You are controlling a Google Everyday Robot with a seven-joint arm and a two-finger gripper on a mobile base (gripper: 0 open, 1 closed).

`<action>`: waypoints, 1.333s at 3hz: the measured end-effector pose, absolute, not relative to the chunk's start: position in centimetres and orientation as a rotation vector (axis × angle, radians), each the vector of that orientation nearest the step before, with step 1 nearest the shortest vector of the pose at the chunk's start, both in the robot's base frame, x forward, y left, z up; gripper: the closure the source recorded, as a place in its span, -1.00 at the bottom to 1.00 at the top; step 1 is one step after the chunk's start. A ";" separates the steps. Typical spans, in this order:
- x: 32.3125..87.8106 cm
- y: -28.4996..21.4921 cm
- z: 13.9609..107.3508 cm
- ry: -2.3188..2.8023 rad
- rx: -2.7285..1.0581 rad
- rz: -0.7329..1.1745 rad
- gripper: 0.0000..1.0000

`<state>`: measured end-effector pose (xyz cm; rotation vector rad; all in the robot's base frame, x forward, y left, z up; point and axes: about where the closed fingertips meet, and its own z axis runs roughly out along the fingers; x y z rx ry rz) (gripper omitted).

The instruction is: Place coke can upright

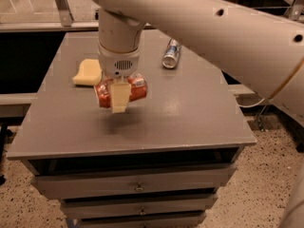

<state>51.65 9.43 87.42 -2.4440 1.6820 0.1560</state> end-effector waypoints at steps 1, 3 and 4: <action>51.6 7.5 89.5 1.715 -2.292 0.317 1.00; 51.6 3.7 92.7 1.662 -1.872 0.576 1.00; 52.3 2.3 93.7 1.593 -1.693 0.681 1.00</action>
Offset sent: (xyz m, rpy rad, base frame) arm 0.0018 -0.0806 0.0690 0.5946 0.0846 -0.2982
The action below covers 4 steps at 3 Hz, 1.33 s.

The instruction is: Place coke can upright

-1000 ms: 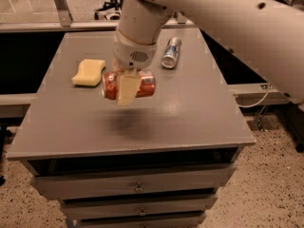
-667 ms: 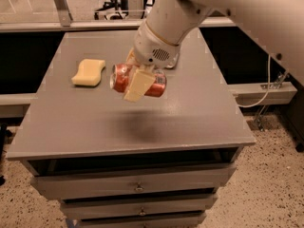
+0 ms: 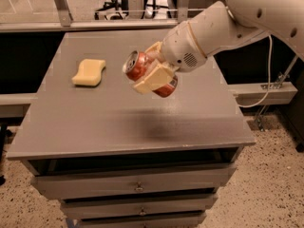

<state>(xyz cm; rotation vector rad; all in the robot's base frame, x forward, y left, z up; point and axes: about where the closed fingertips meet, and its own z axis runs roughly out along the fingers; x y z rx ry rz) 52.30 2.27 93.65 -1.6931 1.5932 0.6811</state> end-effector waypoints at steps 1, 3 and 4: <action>52.8 0.7 93.8 1.526 -1.521 0.796 1.00; 52.7 -0.2 93.8 1.487 -1.461 0.816 1.00; 52.7 -2.1 94.2 1.425 -1.372 0.821 1.00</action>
Offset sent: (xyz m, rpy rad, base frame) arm 0.0056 -0.0125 -0.0016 0.1461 0.0124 -0.0353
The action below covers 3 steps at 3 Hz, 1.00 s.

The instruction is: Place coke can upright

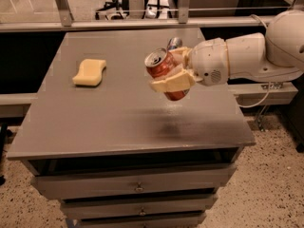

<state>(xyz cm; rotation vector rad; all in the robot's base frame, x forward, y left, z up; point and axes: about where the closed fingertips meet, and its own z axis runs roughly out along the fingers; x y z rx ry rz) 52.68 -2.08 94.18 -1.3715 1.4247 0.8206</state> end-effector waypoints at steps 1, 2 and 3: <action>52.8 -3.5 94.2 1.357 -1.289 0.833 1.00; 53.0 -4.7 93.6 1.269 -1.188 0.854 1.00; 53.4 -4.7 93.2 1.193 -1.129 0.879 1.00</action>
Offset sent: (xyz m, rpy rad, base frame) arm 0.0051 -0.0491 -0.0142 0.3674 -0.1306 -0.0892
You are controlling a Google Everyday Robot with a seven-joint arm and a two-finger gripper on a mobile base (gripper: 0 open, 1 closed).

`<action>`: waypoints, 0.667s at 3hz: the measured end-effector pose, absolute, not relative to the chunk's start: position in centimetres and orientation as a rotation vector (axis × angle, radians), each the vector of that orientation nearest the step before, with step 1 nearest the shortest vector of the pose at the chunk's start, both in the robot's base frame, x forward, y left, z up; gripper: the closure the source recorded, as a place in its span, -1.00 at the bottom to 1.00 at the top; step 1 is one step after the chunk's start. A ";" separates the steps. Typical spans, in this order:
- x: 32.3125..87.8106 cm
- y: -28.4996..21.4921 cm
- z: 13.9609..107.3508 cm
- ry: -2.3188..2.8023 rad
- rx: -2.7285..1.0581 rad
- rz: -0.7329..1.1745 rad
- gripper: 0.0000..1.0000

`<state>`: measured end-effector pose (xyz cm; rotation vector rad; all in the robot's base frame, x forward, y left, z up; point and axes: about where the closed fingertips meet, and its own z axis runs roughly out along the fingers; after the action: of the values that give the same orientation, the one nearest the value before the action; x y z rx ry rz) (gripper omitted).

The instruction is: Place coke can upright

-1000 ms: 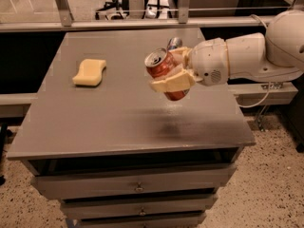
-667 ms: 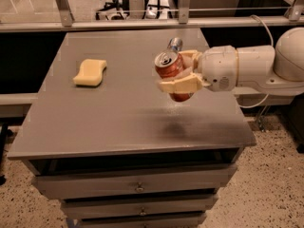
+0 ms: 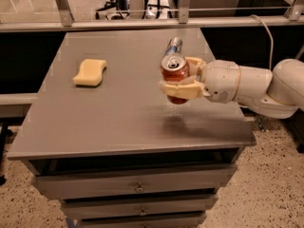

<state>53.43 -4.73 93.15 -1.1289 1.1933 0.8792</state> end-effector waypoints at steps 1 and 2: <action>53.9 -4.0 92.5 1.168 -1.092 0.921 0.70; 54.1 -2.6 91.6 1.175 -1.074 0.982 0.24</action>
Offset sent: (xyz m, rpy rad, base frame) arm 0.0119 0.0384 -0.0302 0.1114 0.1248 0.0693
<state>54.12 -2.55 91.60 -1.0741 1.1748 0.9819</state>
